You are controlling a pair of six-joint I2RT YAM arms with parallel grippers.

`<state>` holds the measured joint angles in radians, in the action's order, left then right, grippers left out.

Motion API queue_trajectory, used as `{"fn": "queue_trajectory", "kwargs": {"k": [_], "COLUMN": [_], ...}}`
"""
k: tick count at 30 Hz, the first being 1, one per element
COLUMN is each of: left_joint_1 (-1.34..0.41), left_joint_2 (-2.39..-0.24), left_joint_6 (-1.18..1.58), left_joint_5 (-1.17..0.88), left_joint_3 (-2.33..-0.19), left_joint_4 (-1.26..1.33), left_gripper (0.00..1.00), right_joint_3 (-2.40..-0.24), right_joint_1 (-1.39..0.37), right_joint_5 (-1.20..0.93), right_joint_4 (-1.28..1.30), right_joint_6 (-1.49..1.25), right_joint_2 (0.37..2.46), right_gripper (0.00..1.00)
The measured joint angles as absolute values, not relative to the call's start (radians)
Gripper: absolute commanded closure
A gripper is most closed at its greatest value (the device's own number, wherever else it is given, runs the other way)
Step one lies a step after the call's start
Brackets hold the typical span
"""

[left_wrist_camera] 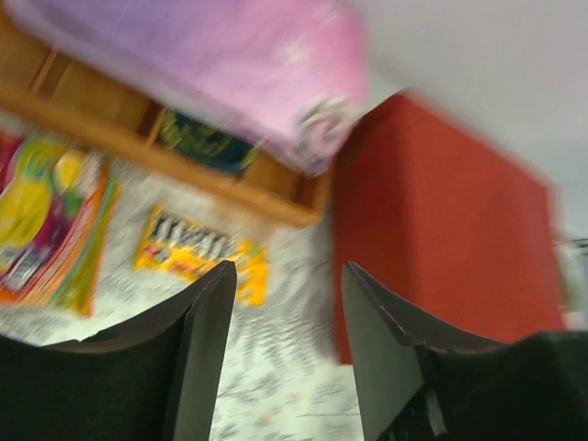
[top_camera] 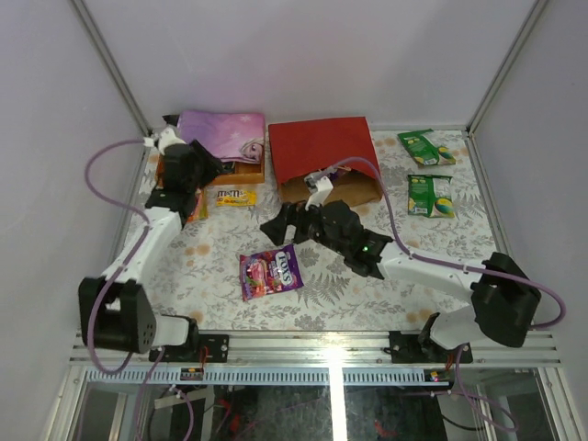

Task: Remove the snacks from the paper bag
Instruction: Adjust the snack at the center of the board.

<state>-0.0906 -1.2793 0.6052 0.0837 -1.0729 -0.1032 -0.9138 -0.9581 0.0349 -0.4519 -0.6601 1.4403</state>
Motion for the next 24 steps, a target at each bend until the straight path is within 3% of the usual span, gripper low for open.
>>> {"fn": "queue_trajectory", "kwargs": {"k": [4, 11, 24], "left_joint_1": [-0.089, -0.068, -0.062], "left_joint_2": [-1.417, -1.631, -1.863], "left_joint_6": [0.626, 0.631, 0.606], "left_joint_5": [0.155, 0.202, 0.154], "left_joint_3": [-0.945, -0.957, -1.049], "left_joint_4": [-0.076, -0.004, 0.116], "left_gripper": [0.56, 0.63, 0.9], "right_joint_3": [-0.825, -0.771, -0.746], "right_joint_1": [-0.957, -0.947, -0.927], "right_joint_5": [0.07, 0.089, 0.084], "right_joint_4": [-0.419, -0.4, -0.398], "right_joint_6": [-0.622, -0.6, -0.598], "right_joint_2": [1.381, 1.349, 1.351], "right_gripper": [0.01, 0.01, 0.01]}}
